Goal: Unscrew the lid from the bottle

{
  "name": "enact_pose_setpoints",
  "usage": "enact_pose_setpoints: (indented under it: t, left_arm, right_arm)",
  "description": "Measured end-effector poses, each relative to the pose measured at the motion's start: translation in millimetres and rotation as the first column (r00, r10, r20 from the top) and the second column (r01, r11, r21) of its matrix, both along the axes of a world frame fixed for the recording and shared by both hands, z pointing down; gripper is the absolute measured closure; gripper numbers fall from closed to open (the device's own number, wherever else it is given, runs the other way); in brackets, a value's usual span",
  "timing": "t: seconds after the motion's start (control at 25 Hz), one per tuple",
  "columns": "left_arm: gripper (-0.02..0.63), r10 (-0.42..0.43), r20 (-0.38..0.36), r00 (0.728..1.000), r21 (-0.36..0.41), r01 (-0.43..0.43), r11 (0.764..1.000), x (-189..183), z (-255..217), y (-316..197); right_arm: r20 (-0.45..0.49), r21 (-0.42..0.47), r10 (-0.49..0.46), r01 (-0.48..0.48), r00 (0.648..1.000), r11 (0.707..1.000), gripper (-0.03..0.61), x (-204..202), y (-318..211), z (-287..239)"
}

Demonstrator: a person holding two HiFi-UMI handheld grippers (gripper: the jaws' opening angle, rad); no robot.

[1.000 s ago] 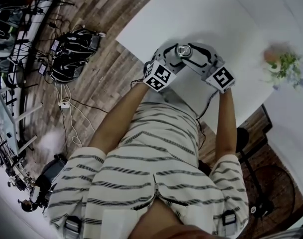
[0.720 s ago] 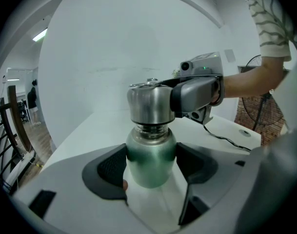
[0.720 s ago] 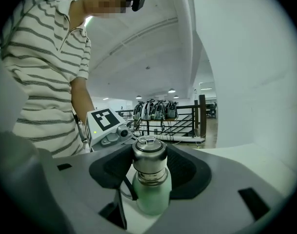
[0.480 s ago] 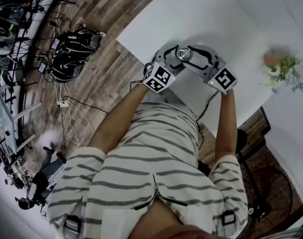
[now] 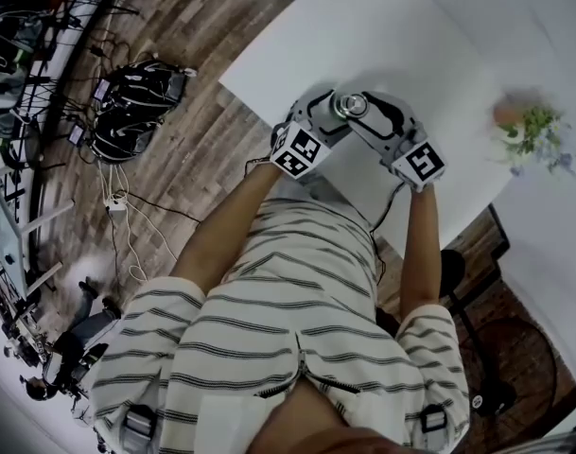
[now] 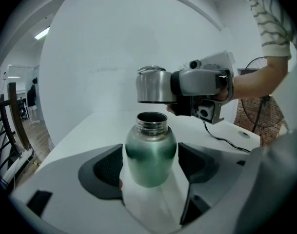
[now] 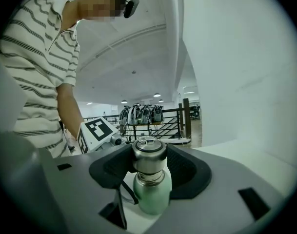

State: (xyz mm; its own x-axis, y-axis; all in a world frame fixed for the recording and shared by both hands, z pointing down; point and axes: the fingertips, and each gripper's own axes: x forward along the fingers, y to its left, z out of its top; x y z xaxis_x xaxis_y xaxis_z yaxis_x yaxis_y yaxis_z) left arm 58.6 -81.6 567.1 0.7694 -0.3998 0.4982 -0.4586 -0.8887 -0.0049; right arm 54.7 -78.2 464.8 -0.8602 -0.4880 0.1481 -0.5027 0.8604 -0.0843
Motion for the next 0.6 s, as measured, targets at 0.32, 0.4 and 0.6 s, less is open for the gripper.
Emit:
enact_pose_setpoints:
  t: [0.32, 0.4, 0.6]
  left_arm:
    - [0.279, -0.037, -0.042, 0.998, 0.004, 0.037, 0.999, -18.1, -20.7, 6.2]
    - [0.304, -0.063, -0.051, 0.997, 0.002, 0.063, 0.998, -25.5, -29.4, 7.1]
    - [0.368, -0.121, -0.091, 0.988, 0.010, 0.123, 0.992, -42.2, -55.9, 11.1]
  right_arm:
    - [0.004, -0.016, 0.193, -0.193, 0.981, 0.981, 0.341, 10.5, 5.7, -11.9]
    - [0.011, -0.013, 0.254, -0.253, 0.967, 0.967, 0.341, 11.8, 8.5, -21.7]
    - [0.025, -0.011, 0.398, -0.398, 0.917, 0.918, 0.341, 14.7, 18.3, -46.1]
